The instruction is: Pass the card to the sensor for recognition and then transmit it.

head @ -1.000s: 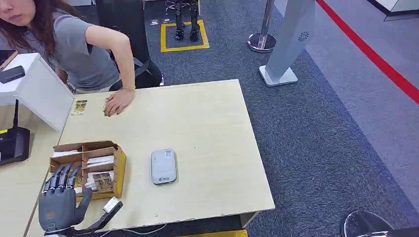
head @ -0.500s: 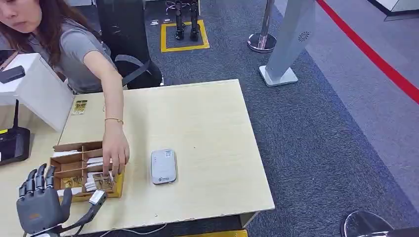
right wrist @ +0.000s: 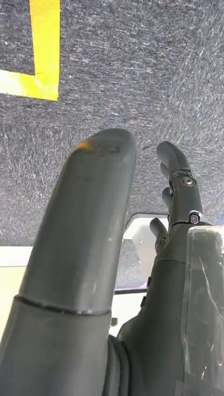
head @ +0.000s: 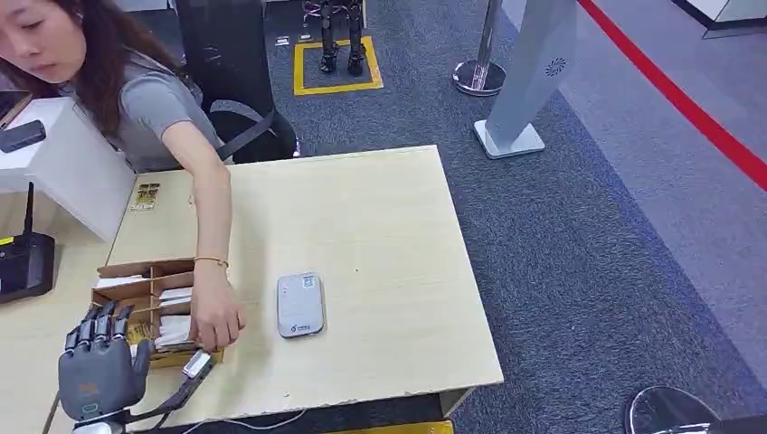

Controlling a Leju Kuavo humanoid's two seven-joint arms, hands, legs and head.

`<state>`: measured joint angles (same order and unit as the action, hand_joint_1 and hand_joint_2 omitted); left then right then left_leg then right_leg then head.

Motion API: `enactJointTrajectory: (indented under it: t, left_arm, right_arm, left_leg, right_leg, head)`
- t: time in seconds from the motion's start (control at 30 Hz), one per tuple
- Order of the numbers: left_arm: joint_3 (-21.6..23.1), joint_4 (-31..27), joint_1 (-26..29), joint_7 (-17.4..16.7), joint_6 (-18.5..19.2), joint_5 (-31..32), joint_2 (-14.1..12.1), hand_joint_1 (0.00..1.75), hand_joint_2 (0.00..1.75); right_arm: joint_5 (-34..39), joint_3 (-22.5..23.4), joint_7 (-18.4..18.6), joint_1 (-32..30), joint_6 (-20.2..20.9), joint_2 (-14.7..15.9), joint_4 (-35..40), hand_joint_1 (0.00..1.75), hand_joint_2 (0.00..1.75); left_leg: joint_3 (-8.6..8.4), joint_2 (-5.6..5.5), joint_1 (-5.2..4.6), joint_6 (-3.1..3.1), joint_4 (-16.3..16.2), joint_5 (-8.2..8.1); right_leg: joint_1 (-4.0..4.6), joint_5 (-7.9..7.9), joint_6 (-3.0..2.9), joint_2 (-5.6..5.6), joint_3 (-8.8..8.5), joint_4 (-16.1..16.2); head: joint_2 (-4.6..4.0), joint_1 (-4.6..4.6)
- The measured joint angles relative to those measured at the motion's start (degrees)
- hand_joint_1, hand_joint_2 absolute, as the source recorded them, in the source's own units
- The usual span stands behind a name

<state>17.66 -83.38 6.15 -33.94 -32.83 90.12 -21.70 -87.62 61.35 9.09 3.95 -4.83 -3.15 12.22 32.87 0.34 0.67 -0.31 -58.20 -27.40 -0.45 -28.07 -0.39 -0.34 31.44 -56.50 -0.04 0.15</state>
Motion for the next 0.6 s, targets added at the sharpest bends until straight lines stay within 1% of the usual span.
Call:
enactJointTrajectory:
  t: [0.07, 0.1, 0.2, 0.23, 0.3, 0.47, 0.53, 0.6]
  left_arm:
    - [0.3, 0.0, 0.0, 0.2, 0.2, 0.0, 0.0, 0.56, 1.75]
    - [0.5, 0.0, 0.0, 0.6, 0.4, 0.0, 0.0, 0.59, 1.75]
    - [0.7, 0.0, 0.1, 2.4, 1.0, 0.0, 0.3, 0.58, 1.75]
    - [0.9, 0.0, 0.1, 2.6, 1.1, 0.0, 0.4, 0.61, 1.75]
    - [1.2, 0.0, 0.3, 2.8, 1.6, 0.0, 0.6, 0.58, 1.75]
    - [2.8, -0.1, 1.1, 0.3, 2.2, 0.0, 0.5, 0.58, 1.75]
    - [3.5, -0.8, 1.7, -2.1, 2.9, 0.0, -0.1, 0.59, 1.75]
    - [4.5, -1.5, 2.3, -4.6, 3.9, 0.0, -1.4, 0.61, 1.75]
  right_arm:
    - [0.0, 0.0, 0.0, 0.0, 0.0, 0.0, 0.0, 0.0, 0.0]
    - [0.0, 0.0, 0.0, 0.0, 0.0, 0.0, 0.0, 0.0, 0.0]
    - [0.1, 0.0, -0.1, 0.0, 0.0, 0.0, 0.0, 0.0, 0.0]
    - [0.2, 0.0, -0.2, 0.0, 0.0, 0.0, 0.0, 0.0, 0.0]
    - [0.6, 0.1, -0.2, 0.0, -0.2, 0.0, 0.0, 0.0, 0.0]
    - [1.1, 0.6, -0.2, 0.0, -0.5, 0.0, 0.0, 0.0, 0.0]
    - [1.2, 0.9, -0.1, 0.0, -0.6, 0.0, 0.0, 0.0, 0.0]
    - [1.2, 1.1, 0.1, -0.1, -0.6, 0.0, 0.0, 0.0, 0.0]
  left_leg:
    - [0.0, 0.0, 0.0, 0.0, 0.0, 0.0]
    - [0.0, 0.0, 0.0, 0.0, 0.0, 0.0]
    - [0.0, 0.0, 0.01, 0.0, 0.0, 0.0]
    - [0.0, 0.0, 0.01, 0.0, 0.0, 0.0]
    - [0.0, 0.0, 0.01, 0.0, 0.0, 0.0]
    - [0.0, 0.0, 0.01, 0.0, 0.0, 0.0]
    - [0.01, 0.01, 0.02, 0.0, 0.0, 0.0]
    - [0.01, 0.0, 0.02, 0.0, 0.0, 0.0]
  right_leg:
    - [0.0, 0.0, 0.0, 0.0, 0.0, 0.0]
    - [0.0, 0.0, 0.0, 0.0, 0.0, 0.0]
    - [0.0, 0.0, 0.0, 0.0, 0.0, 0.0]
    - [0.0, 0.0, 0.0, 0.0, 0.0, 0.0]
    - [0.0, 0.0, 0.0, 0.0, 0.0, 0.0]
    - [0.0, 0.0, 0.0, 0.0, 0.0, 0.0]
    - [0.0, 0.0, 0.0, 0.0, 0.0, 0.0]
    - [0.0, -0.01, 0.0, 0.0, 0.0, 0.0]
  head:
    - [0.02, 0.0]
    - [0.02, -0.02]
    - [0.02, 0.0]
    - [0.0, 0.0]
    - [0.02, 0.0]
    - [0.0, 0.0]
    - [0.02, 0.02]
    - [0.0, 0.02]
